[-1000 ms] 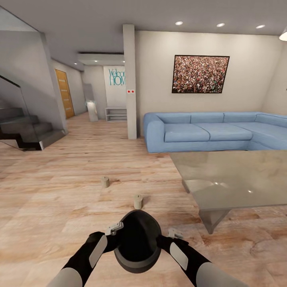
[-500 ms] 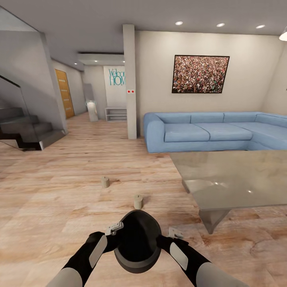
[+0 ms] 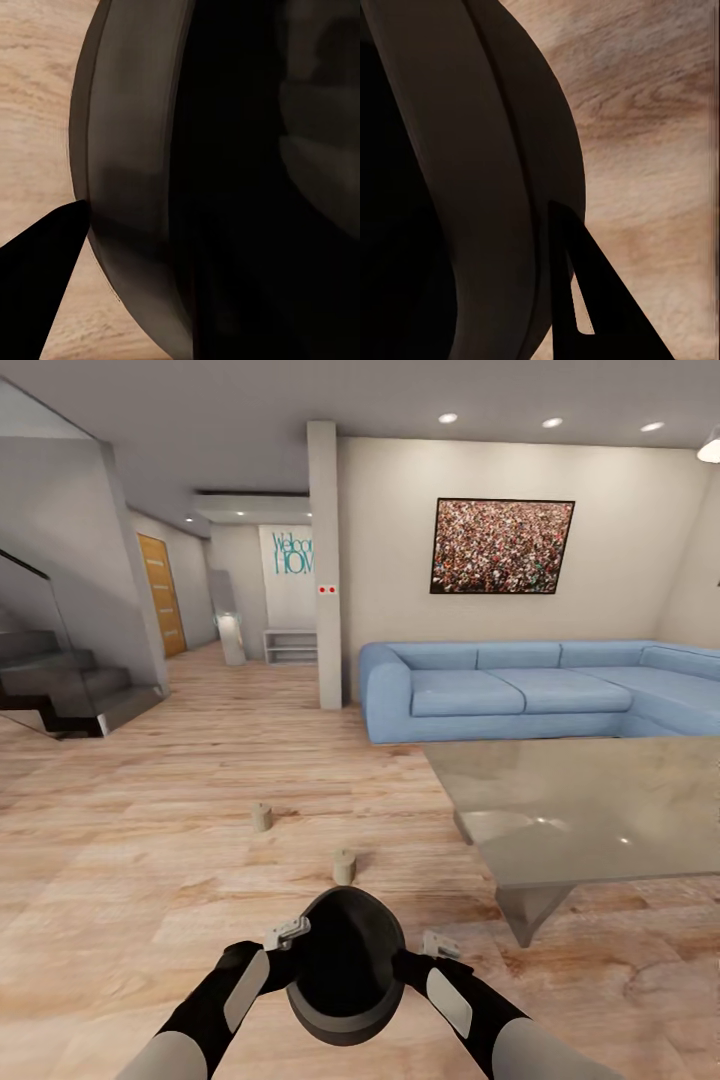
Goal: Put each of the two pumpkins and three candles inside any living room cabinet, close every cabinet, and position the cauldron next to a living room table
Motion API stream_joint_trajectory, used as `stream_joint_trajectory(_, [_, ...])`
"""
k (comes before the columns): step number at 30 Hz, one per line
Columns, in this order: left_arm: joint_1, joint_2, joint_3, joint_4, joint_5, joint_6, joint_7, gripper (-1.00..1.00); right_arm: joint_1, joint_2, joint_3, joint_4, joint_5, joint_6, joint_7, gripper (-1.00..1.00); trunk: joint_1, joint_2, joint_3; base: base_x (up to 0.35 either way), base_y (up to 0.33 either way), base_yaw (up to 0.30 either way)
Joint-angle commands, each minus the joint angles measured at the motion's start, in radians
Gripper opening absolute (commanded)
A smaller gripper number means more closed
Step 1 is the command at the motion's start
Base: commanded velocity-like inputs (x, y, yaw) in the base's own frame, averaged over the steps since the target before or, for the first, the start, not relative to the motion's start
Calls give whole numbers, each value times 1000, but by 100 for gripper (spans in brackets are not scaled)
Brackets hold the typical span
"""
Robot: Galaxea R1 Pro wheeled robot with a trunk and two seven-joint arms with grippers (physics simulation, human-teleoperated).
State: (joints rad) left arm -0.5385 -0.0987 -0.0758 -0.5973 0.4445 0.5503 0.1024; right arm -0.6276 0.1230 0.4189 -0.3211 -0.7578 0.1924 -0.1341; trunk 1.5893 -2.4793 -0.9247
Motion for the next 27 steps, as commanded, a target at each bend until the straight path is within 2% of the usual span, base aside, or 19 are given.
stream_joint_trajectory(1, [0,28,1,-2,-1,5,10,-100,-1,-1,-12,-47,-12,2,17,-100,0,-1,-1,0,-139,0])
stream_joint_trajectory(16, [0,28,1,-2,-1,5,10,-100,-1,-2,-13,-47,-12,2,17,-100,0,-1,2,0,-16,-8])
stream_joint_trajectory(27, [0,28,1,-2,-1,5,10,-100,-1,-2,-16,-47,-12,2,17,-100,0,-1,11,0,0,-215])
